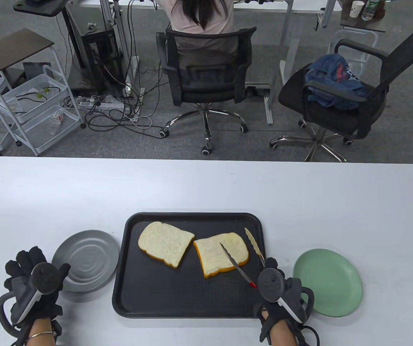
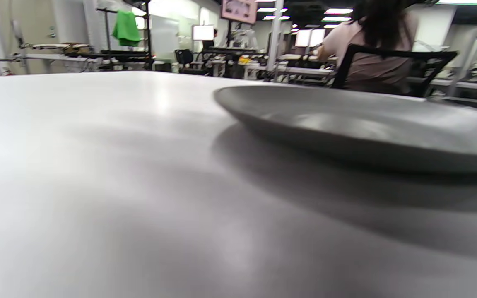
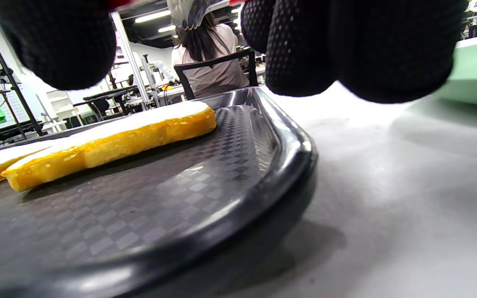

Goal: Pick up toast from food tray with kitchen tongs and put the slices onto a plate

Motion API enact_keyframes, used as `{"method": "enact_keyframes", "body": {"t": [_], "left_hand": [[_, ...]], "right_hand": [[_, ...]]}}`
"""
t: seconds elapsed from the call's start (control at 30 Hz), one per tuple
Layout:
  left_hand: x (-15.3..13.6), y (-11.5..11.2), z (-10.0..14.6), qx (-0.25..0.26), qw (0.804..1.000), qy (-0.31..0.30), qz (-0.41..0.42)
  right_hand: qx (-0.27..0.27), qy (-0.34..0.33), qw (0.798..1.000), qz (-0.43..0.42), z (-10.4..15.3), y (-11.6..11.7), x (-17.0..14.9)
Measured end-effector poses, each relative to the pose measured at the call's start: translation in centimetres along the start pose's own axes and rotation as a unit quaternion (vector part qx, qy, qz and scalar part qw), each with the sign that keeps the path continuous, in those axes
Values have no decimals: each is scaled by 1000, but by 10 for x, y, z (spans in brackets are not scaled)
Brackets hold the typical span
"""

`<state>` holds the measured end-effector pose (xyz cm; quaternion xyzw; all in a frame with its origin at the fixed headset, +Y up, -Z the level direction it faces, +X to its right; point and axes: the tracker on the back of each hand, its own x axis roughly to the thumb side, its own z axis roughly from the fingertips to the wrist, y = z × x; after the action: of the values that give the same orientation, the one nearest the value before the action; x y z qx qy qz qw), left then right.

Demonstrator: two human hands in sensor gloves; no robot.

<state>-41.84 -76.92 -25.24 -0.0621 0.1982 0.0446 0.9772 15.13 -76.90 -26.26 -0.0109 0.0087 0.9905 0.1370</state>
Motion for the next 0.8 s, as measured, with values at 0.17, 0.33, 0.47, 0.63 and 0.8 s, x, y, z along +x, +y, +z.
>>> {"method": "enact_keyframes", "body": {"t": [0.17, 0.33, 0.47, 0.63, 0.8], "left_hand": [[-6, -8, -6, -55, 998, 32, 10], [-10, -12, -9, -89, 992, 85, -14], [-14, -18, -12, -116, 987, 110, 0], [-11, -20, -14, -126, 986, 106, -5], [-2, -21, -16, -130, 987, 91, -6]], "right_hand": [[7, 1, 1000, -2, 0, 1, 0], [13, 1, 1000, -1, 0, 1, 1], [17, 0, 1000, 0, 0, 1, 2], [23, 0, 1000, 1, 1, 2, 2], [26, 1, 1000, 2, 0, 2, 3]]}}
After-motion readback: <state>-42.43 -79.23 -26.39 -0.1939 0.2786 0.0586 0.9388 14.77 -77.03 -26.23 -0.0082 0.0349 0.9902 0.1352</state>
